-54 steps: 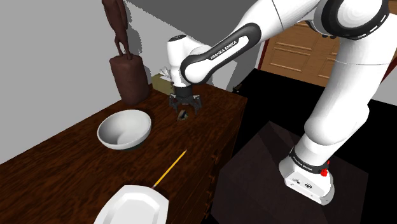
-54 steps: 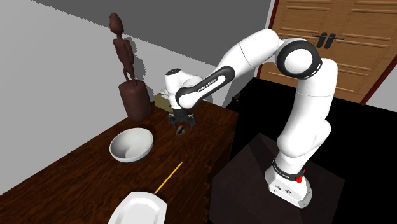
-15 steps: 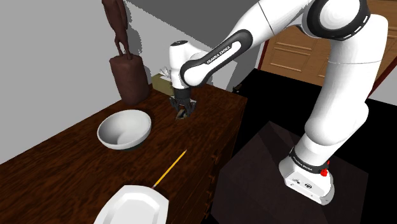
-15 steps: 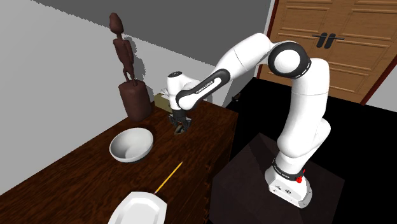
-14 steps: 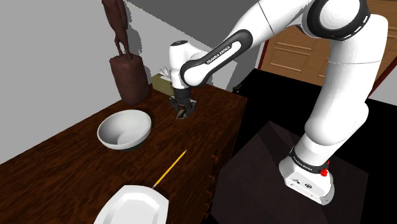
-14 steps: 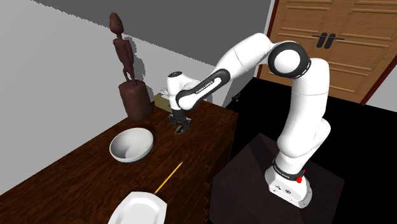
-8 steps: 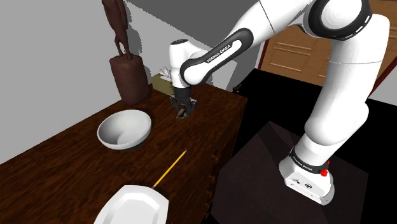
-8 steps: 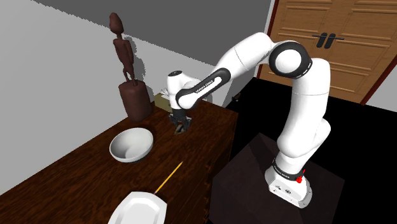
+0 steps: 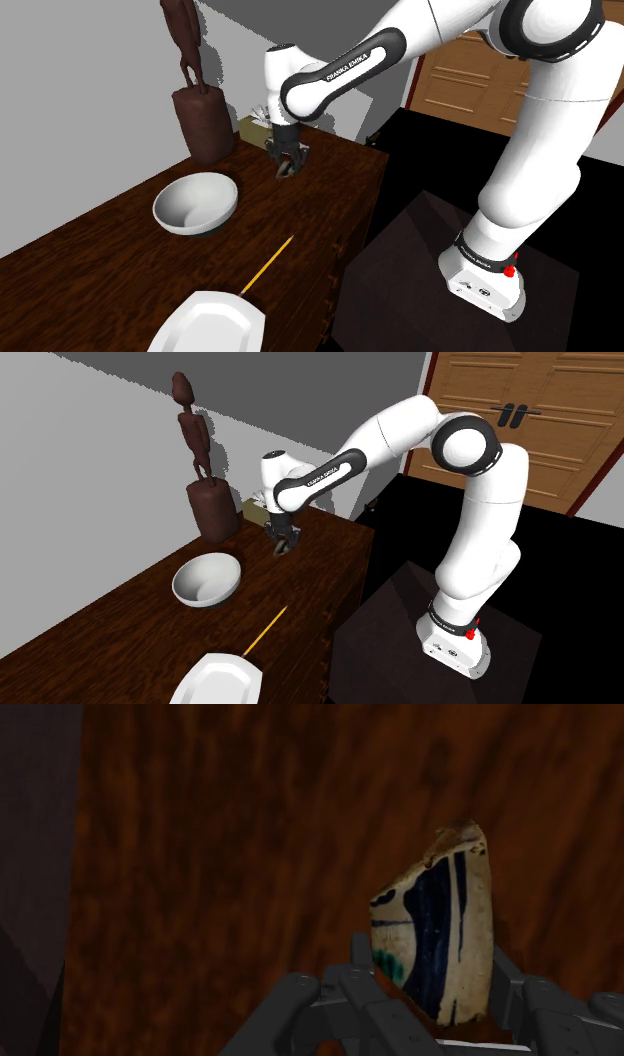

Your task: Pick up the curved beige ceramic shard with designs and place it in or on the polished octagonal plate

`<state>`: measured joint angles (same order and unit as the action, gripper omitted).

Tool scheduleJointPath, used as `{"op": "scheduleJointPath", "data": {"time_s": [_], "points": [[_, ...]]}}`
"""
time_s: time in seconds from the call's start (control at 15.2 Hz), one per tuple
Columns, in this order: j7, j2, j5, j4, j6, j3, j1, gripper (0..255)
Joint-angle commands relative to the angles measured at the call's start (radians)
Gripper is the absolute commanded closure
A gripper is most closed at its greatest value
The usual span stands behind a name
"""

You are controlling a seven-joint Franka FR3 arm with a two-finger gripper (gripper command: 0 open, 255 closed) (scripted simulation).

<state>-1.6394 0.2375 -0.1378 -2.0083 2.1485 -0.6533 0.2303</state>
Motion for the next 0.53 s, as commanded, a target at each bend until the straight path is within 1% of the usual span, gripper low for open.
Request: {"op": "scheduleJointPath", "data": {"time_s": [0.0,0.46], "points": [[0.009,-0.019,0.015,0.01,-0.025,-0.005,0.005,255],[0.031,-0.064,0.049,0.053,-0.103,-0.014,0.015,255]]}}
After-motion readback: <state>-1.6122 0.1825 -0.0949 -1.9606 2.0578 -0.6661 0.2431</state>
